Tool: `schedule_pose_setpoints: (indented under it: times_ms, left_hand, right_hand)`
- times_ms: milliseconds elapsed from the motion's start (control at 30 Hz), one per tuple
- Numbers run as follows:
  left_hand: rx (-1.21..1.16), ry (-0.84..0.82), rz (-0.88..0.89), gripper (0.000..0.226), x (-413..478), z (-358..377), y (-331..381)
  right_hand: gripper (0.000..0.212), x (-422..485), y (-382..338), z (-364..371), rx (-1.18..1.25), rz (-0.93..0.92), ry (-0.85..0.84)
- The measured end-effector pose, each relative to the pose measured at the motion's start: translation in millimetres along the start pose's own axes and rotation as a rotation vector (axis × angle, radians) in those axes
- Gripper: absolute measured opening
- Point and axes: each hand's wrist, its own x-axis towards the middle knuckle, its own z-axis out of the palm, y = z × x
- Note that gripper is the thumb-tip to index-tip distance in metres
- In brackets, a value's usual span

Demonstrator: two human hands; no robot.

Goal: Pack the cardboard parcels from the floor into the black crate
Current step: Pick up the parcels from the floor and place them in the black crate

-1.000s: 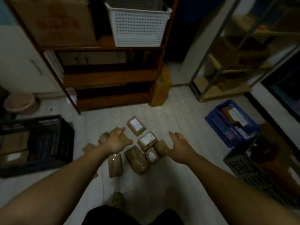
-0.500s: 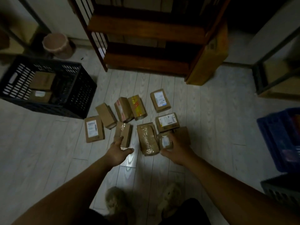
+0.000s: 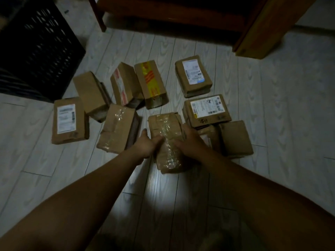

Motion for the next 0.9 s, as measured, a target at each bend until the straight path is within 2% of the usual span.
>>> schedule_pose_setpoints:
  times_ms: [100,133,233,433,567,900]
  left_hand:
    - [-0.067,-0.039,0.028,0.053,20.7,15.7,-17.7]
    - [-0.09,-0.037,0.047,0.048,24.1,21.0,-21.9]
    - [-0.138,-0.014,0.088,0.066,23.9,30.6,-28.7]
    - [-0.127,-0.042,0.136,0.063,-31.5,12.7,-3.2]
    - [-0.152,-0.028,0.198,0.065,-116.5,-21.5,56.5]
    - [-0.168,-0.053,0.415,0.062,-384.2,-153.1,268.1]
  right_hand:
    - [0.07,18.7,16.8,19.9,0.073,-0.003,-0.007]
    - [0.068,21.1,21.4,25.6,0.102,0.008,-0.003]
    - [0.064,18.2,25.7,33.5,0.16,0.025,0.051]
    - [0.06,-35.0,-15.2,11.2,0.27,0.081,0.079]
    - [0.059,-104.3,-90.1,-32.6,0.326,0.07,0.101]
    - [0.057,-311.8,-344.1,-195.6,0.353,-0.091,0.216]
